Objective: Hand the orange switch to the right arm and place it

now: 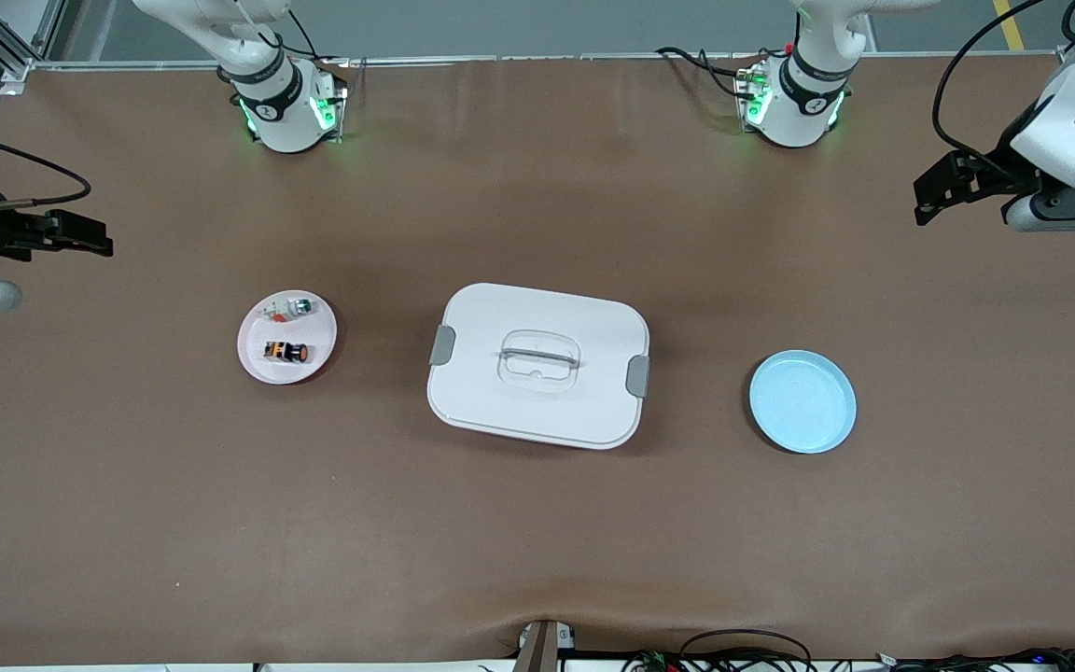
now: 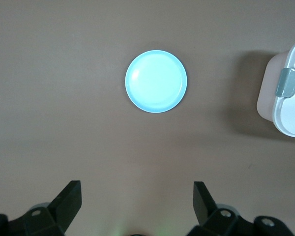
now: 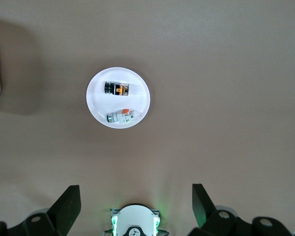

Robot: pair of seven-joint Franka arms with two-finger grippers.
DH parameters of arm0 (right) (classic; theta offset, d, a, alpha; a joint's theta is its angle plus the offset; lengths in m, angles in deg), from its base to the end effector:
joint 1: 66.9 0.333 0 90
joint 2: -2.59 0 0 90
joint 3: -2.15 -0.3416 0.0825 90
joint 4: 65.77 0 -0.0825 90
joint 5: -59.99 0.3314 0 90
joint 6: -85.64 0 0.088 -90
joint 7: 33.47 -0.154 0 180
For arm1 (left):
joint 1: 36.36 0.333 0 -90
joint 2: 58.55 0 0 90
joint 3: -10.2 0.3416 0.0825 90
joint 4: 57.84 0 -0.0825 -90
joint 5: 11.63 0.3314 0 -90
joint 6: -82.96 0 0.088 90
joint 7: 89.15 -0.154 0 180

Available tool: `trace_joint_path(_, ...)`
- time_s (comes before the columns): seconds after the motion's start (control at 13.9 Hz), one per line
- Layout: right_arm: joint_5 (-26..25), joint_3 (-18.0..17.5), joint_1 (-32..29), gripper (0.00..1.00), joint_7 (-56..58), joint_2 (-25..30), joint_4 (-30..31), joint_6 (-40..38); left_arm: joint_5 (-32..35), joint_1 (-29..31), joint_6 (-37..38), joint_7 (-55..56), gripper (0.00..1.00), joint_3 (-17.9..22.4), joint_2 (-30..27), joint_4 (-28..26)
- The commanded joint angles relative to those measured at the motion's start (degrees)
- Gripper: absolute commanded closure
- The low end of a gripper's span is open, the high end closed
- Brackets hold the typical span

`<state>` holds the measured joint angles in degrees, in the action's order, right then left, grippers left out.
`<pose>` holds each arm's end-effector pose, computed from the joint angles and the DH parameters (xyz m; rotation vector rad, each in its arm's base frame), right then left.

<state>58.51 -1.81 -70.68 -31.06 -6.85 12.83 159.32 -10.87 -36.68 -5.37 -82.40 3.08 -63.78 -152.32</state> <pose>0.5128 -0.0061 0.5794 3.1071 0.0646 -0.3913 0.4630 -0.0613 0.6118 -3.1150 0.0174 0.0212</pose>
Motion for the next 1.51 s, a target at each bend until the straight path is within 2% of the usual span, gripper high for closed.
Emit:
trace_joint_path(0.0,2.8,-0.8,-1.1,0.0,-5.6,0.0,-1.3,-0.8,0.0,-0.3,-0.7,-0.9,0.0,0.4,-0.4,-0.5)
trace_joint_path(0.36,2.9,-0.9,-2.2,0.0,-6.3,1.1,-1.3,2.2,0.0,-0.2,-0.3,-0.9,0.0,0.3,-0.6,-0.5)
trace_joint_path(0.72,2.9,-0.8,-3.0,0.0,-6.5,3.0,1.3,4.2,0.0,-0.2,-0.2,-0.9,0.0,0.2,-0.6,-0.5)
trace_joint_path(1.01,3.0,-0.6,-2.0,0.0,-6.5,6.4,6.5,6.9,0.0,-0.2,-0.2,-0.9,0.0,0.1,-0.6,-0.4)
trace_joint_path(1.22,3.1,2.4,0.1,0.0,-6.5,8.1,9.0,7.8,-0.4,-0.2,-0.2,-0.9,0.0,0.1,-0.4,-0.1)
trace_joint_path(1.44,3.1,2.5,-0.1,0.0,-6.5,10.0,11.9,9.7,-0.7,0.0,-0.2,-1.1,0.0,0.3,0.0,0.4)
